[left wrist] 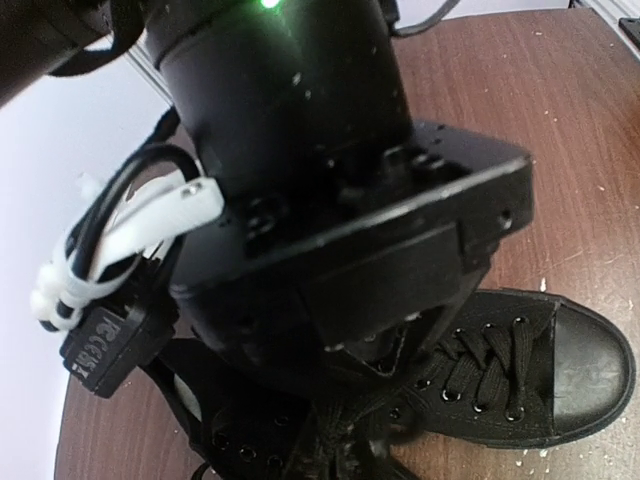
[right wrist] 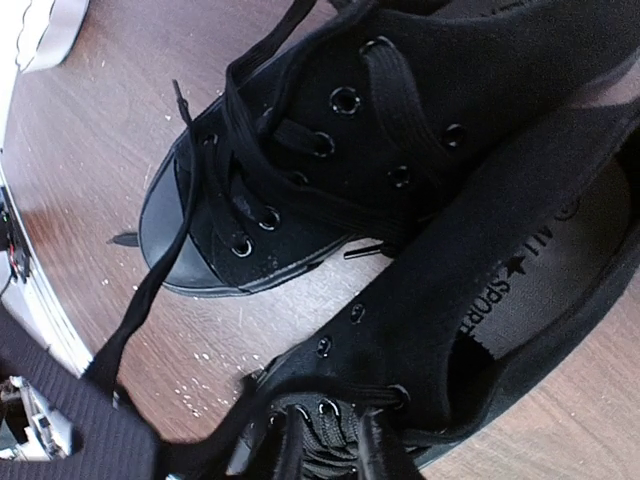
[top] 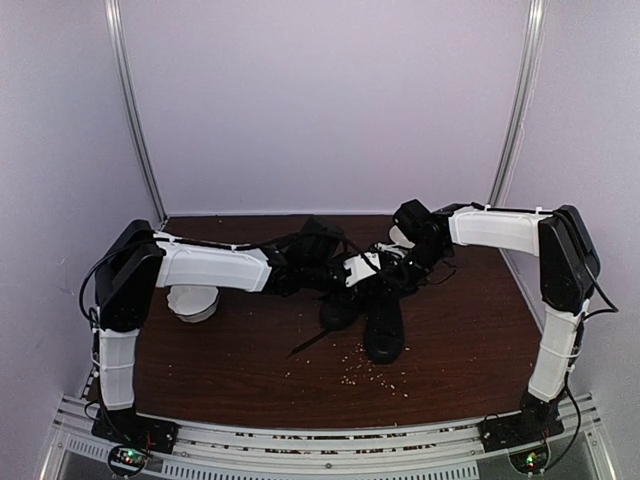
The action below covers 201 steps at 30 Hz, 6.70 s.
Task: Tie the shoes
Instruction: Pull the crossed shoelace from the shoe, then move the shoe to the center of the board.
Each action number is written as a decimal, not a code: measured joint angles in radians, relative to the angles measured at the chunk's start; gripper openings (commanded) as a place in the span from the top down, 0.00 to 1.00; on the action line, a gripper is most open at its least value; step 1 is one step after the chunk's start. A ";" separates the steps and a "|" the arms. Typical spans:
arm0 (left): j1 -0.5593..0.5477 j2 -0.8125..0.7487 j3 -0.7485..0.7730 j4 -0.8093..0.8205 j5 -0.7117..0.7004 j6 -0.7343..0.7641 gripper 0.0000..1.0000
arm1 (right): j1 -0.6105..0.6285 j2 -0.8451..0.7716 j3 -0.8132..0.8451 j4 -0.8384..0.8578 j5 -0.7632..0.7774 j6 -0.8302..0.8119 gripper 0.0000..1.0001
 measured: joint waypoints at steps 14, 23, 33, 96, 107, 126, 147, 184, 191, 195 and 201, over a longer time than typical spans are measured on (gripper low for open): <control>-0.002 0.032 0.003 -0.008 -0.024 -0.004 1.00 | -0.001 -0.049 0.000 -0.050 0.079 0.010 0.73; -0.002 0.032 0.004 -0.010 -0.034 -0.040 1.00 | -0.013 -0.155 -0.016 -0.047 0.142 0.062 0.74; 0.006 0.032 0.072 -0.111 -0.020 -0.163 1.00 | 0.029 -0.562 -0.510 0.317 0.243 0.317 0.75; 0.068 0.043 0.113 -0.130 0.091 -0.371 1.00 | 0.209 -0.366 -0.755 1.109 0.473 0.475 1.00; 0.071 0.043 0.113 -0.129 0.161 -0.357 0.60 | 0.105 -0.558 -0.768 0.890 0.226 0.404 1.00; 0.118 -0.059 0.064 -0.365 0.190 -0.033 0.36 | 0.050 -0.580 -0.766 0.667 0.087 0.301 1.00; 0.059 0.083 0.119 -0.291 0.080 0.100 0.86 | 0.035 -0.616 -0.752 0.633 0.087 0.289 1.00; 0.127 -0.099 -0.164 -0.321 -0.274 -0.245 1.00 | -0.428 -0.570 -0.894 0.614 0.091 0.411 1.00; 0.126 -0.113 -0.178 -0.320 -0.268 -0.244 1.00 | -0.424 -0.566 -0.892 0.628 0.062 0.438 1.00; 0.086 -0.147 -0.141 -0.385 -0.263 -0.243 1.00 | -0.293 -0.523 -0.832 0.599 0.129 0.453 1.00; -0.020 -0.077 0.066 -0.486 -0.188 -0.248 1.00 | -0.146 -0.442 -0.761 0.616 0.189 0.488 1.00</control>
